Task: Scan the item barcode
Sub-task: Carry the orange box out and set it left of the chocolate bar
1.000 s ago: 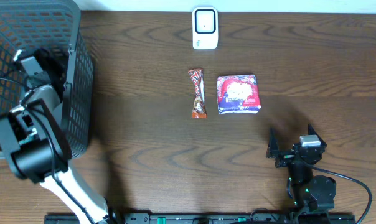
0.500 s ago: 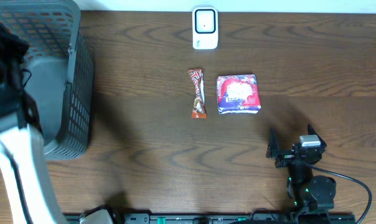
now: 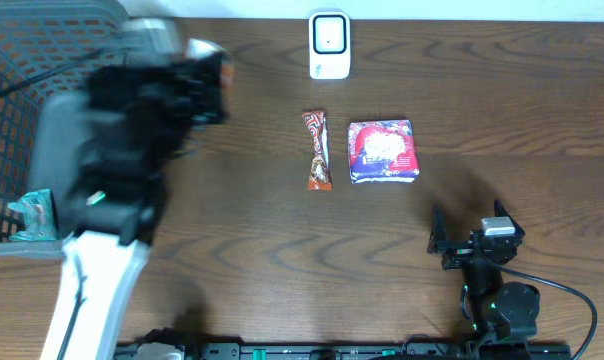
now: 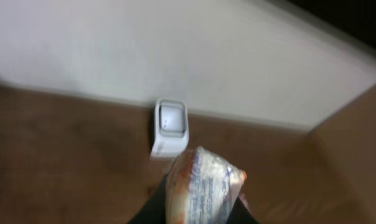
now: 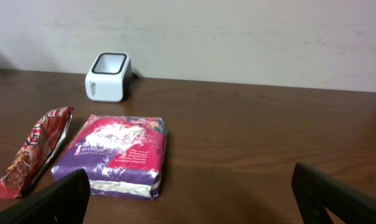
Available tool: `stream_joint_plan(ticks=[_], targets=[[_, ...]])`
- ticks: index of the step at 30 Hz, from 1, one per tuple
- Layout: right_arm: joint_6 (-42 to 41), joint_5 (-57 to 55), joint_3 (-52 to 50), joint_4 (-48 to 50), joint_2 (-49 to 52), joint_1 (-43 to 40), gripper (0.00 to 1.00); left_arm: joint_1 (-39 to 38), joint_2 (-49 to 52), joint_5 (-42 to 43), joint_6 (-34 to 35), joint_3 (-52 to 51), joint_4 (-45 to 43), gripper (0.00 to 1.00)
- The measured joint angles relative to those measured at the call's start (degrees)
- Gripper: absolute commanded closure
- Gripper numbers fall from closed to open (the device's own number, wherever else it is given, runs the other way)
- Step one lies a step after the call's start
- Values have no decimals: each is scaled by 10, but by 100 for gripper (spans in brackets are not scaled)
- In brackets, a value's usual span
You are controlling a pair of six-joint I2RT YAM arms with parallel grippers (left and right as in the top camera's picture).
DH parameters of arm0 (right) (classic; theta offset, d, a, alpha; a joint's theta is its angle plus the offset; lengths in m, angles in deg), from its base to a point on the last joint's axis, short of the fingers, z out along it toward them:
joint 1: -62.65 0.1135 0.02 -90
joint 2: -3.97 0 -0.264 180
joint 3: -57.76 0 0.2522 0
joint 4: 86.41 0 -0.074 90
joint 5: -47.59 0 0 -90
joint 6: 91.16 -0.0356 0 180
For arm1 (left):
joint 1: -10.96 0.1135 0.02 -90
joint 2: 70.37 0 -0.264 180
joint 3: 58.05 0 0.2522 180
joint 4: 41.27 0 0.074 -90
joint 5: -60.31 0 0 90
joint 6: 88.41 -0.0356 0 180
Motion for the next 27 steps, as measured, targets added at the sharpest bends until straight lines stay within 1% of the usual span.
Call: stream_joint_plan(ticks=[1, 2, 5, 10, 11, 13, 14, 17, 20, 24, 27], targets=[[0, 0, 0, 0, 0, 0, 1, -29, 41, -35, -21, 0, 3, 93], [0, 0, 0, 0, 0, 0, 1, -33, 47, -40, -24, 0, 3, 93], [0, 0, 0, 0, 0, 0, 1, -63, 129, -99, -45, 0, -5, 93], [0, 0, 0, 0, 0, 0, 1, -75, 241, -136, -58, 0, -13, 91], [0, 0, 0, 0, 0, 0, 1, -76, 259, -138, -59, 0, -13, 85], [0, 0, 0, 0, 0, 0, 1, -78, 294, -136, -61, 0, -13, 65], [0, 0, 0, 0, 0, 0, 1, -80, 311, -134, -62, 0, -13, 59], [0, 0, 0, 0, 0, 0, 1, -91, 347, -129, -68, 0, -14, 54], [0, 0, 0, 0, 0, 0, 1, -101, 359, -125, -68, 0, -17, 44], [0, 0, 0, 0, 0, 0, 1, -102, 349, -120, -70, 0, -24, 43], [0, 0, 0, 0, 0, 0, 1, -96, 320, -118, -71, 0, -25, 43]])
